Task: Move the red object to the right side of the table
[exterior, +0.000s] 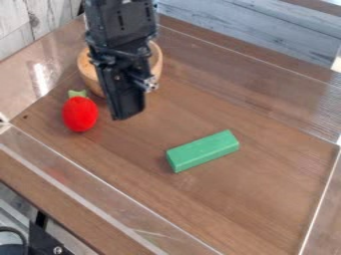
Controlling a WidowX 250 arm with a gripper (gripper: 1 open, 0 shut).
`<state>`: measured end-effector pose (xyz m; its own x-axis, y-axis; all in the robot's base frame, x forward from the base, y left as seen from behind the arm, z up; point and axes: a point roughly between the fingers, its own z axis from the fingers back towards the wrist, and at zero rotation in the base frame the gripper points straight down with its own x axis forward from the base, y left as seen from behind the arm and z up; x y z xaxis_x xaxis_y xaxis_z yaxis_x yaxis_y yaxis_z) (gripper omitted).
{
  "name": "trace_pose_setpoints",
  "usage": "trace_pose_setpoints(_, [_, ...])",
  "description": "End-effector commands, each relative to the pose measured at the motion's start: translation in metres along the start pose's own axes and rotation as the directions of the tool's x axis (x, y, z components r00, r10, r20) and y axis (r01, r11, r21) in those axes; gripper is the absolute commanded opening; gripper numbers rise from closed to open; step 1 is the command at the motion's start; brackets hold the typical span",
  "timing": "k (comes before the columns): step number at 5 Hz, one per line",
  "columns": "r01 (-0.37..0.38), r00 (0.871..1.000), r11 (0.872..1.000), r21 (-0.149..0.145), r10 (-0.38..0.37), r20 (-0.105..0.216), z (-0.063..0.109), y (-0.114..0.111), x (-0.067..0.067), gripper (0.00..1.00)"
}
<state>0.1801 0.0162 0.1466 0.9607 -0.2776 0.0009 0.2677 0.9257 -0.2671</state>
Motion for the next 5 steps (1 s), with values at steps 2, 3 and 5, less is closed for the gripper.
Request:
trace_pose_setpoints(2, [0.0, 0.999, 1.0, 0.008, 0.0, 0.05, 0.001, -0.012, 0.014, 0.0])
trace_pose_setpoints(3, [-0.008, 0.998, 1.0, 0.015, 0.008, 0.055, 0.001, -0.003, 0.011, 0.0])
trace_pose_setpoints(5, [-0.031, 0.997, 0.999, 0.026, 0.029, 0.066, 0.0, 0.015, 0.008, 1.0])
